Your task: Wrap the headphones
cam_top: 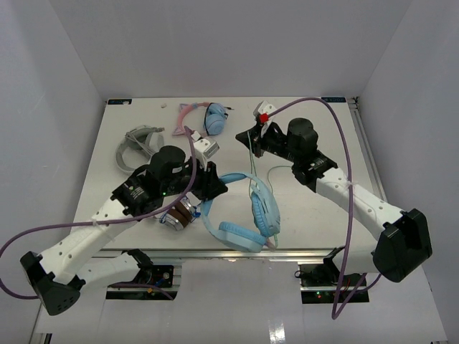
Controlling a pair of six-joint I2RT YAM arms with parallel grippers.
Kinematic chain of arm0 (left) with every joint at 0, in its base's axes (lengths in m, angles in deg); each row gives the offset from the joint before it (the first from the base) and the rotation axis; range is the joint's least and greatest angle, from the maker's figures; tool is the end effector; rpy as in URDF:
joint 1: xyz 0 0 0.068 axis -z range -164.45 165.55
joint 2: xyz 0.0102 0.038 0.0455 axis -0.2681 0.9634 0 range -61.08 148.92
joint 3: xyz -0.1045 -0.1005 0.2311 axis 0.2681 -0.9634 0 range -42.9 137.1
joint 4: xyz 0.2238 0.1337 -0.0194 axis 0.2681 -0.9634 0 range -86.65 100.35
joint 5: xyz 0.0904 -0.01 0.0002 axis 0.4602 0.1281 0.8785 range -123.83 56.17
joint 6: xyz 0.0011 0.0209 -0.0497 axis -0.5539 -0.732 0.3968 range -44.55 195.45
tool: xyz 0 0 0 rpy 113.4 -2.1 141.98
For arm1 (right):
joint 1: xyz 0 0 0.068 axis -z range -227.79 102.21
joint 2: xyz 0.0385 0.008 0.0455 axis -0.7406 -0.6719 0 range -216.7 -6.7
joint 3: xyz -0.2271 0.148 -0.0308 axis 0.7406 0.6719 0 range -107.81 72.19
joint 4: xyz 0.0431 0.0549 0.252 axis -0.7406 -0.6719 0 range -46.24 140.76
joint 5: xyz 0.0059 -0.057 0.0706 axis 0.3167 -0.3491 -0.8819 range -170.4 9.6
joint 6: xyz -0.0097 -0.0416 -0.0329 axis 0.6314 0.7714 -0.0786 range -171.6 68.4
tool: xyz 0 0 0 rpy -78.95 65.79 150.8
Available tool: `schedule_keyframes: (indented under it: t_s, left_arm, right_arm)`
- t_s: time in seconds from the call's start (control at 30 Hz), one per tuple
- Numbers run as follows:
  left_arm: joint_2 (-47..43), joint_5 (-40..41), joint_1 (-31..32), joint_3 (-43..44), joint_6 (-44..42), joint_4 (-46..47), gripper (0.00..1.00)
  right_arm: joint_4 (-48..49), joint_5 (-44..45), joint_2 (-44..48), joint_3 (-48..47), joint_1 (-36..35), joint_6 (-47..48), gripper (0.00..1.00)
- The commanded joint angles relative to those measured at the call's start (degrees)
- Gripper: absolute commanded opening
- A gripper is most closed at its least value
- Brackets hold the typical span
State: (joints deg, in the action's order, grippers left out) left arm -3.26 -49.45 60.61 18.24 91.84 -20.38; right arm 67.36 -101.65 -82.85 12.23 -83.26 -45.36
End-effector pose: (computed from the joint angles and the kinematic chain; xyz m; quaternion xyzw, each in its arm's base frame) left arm 0.1463 -0.1602 0.3612 0.2780 0.8027 -0.3628 0.3830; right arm 0.2499 0.1939 0.3600 -0.3688 0.6006 0.3017 0.6421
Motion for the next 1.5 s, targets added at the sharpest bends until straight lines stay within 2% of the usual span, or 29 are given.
schedule_keyframes:
  t_s: [0.0, 0.2, 0.37, 0.5, 0.83, 1.0, 1.23, 1.47]
  left_arm:
    - [3.2, 9.1, 0.1, 1.6, -2.9, -3.9, 0.00]
    - [8.7, 26.0, 0.3, 5.3, -2.8, -9.5, 0.00]
    - [13.1, 39.3, 0.3, 8.8, -0.8, -11.9, 0.00]
    - [15.5, 45.9, 0.1, 10.8, 1.9, -13.4, 0.00]
    - [20.5, 52.2, -0.8, 12.8, 6.4, -12.8, 0.00]
    - [18.2, 51.9, -1.0, 12.7, 9.4, -10.8, 0.00]
    - [17.7, 52.2, -1.1, 13.3, 15.3, -9.7, 0.00]
    - [17.2, 58.0, -1.1, 14.5, 21.5, -10.9, 0.00]
  right_arm:
    - [-19.4, 4.0, -3.2, -9.1, 0.7, 3.5, 0.08]
    - [-26.7, 4.5, -4.2, -13.8, 0.7, 1.7, 0.08]
    - [-27.9, -1.0, -3.2, -14.1, 0.7, -0.7, 0.08]
    - [-27.8, -6.4, -2.5, -12.8, 0.7, -3.4, 0.08]
    - [-22.7, -21.8, -2.1, -9.0, 0.4, -7.6, 0.08]
    - [-13.3, -29.8, -2.3, -5.4, -0.2, -14.0, 0.08]
    - [-6.2, -32.2, -3.7, -1.8, -3.3, -18.4, 0.08]
    - [0.7, -34.1, -4.9, 0.4, -5.7, -22.3, 0.09]
